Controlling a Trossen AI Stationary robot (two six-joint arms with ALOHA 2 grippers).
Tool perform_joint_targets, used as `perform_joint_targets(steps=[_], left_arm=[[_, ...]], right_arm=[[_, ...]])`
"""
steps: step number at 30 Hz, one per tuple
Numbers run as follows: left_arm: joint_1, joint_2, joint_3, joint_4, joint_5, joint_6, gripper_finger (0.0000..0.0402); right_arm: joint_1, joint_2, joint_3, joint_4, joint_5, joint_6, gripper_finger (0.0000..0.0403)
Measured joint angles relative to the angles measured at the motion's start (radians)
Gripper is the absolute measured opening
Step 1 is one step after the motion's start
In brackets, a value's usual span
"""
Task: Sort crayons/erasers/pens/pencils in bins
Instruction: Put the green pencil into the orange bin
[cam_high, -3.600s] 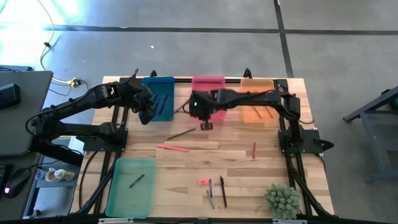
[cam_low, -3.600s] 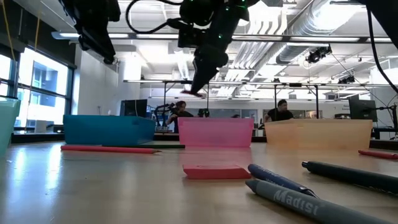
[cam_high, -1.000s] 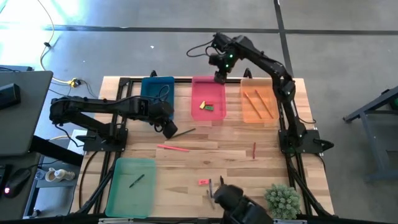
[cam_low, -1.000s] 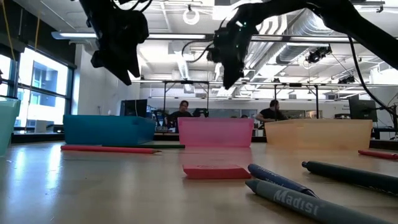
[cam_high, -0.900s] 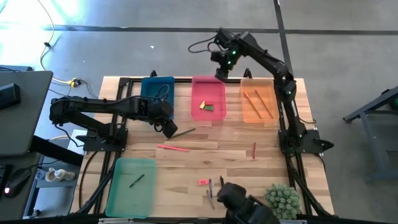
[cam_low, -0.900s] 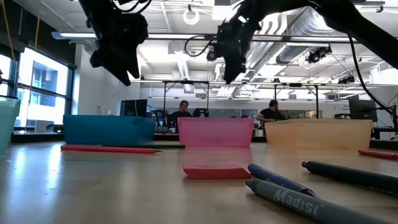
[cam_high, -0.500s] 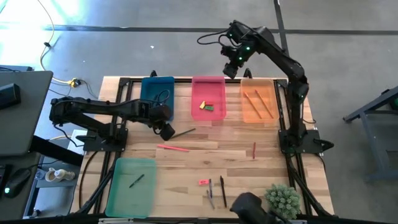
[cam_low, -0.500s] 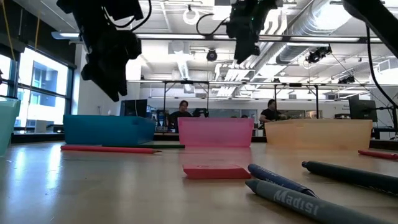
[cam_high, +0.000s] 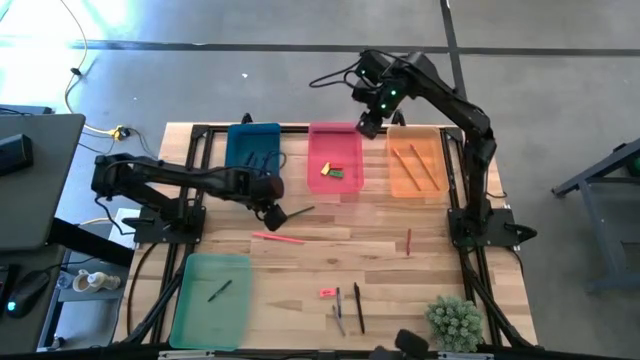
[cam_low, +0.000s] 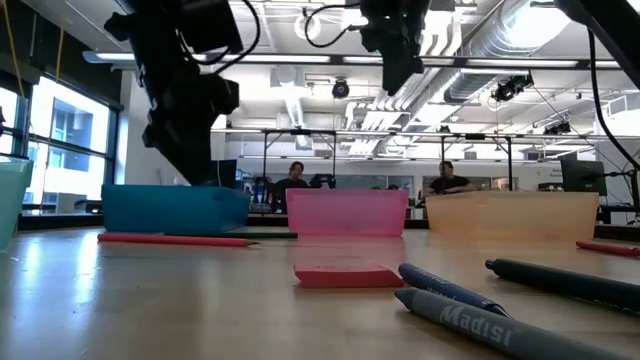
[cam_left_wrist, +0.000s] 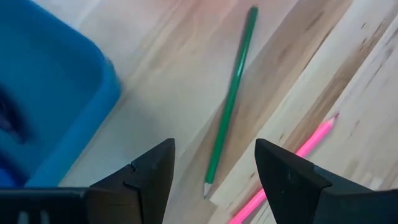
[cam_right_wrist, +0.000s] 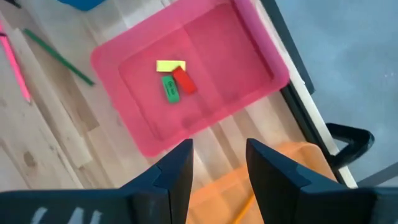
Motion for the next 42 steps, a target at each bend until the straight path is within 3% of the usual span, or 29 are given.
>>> perform_joint_targets(steps=[11,24,31,38,42], left_arm=[[-0.027,0.117,0.0,0.037,0.015,0.007,0.0209],[-0.031,0.252,0.0,0.059,-0.037,0.009,0.0209],[-0.049,0.287,0.004,0.065,-0.053,0.052,0.0205],[-0.068,0.295,0.004,0.066,-0.082,0.098,0.0159],[-0.074,0.296,0.004,0.07,-0.084,0.134,0.0116]], right_arm=[[0.083,0.0,0.0,0.0,0.09,0.045,0.014],[0.097,-0.005,-0.001,0.0,0.089,0.133,0.014],[0.137,-0.074,-0.001,0.0,0.086,0.207,0.014],[0.22,-0.171,-0.001,0.0,0.128,0.334,0.014],[0.301,-0.203,-0.001,0.0,0.25,0.329,0.014]])
